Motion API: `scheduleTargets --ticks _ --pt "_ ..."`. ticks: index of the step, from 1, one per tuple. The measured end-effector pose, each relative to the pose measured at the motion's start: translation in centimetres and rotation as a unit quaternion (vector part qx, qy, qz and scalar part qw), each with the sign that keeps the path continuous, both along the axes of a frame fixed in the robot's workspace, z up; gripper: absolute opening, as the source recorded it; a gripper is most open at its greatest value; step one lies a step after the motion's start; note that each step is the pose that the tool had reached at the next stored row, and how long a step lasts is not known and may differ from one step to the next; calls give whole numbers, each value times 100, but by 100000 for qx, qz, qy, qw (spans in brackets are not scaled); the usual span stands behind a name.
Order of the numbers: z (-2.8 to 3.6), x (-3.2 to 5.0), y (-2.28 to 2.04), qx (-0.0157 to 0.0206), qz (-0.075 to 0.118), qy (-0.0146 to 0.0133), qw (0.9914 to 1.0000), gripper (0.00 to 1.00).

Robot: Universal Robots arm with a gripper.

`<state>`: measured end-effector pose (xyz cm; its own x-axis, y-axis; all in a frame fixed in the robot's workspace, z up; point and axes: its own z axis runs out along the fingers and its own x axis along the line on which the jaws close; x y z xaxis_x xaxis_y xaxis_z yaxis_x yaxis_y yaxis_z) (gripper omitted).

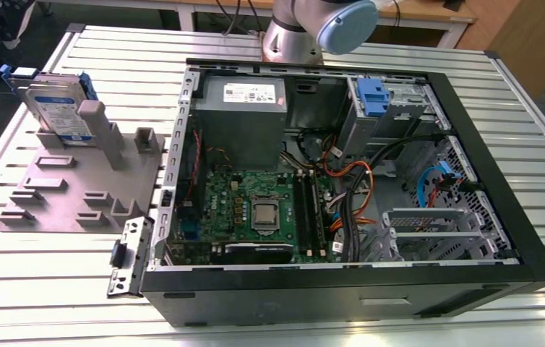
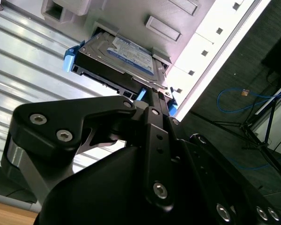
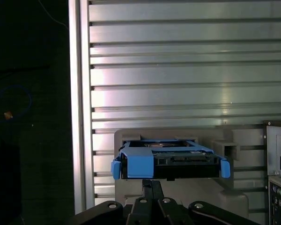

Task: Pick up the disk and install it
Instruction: 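Pick up the disk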

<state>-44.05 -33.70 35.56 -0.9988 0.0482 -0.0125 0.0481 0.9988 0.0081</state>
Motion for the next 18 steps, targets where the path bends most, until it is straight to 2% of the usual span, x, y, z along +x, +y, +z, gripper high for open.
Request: scheduleTargets --ticks 8,18 --pt "-1 0 0 2 58 0 100000 11" --pt "-1 0 0 1 1546 0 99988 11"
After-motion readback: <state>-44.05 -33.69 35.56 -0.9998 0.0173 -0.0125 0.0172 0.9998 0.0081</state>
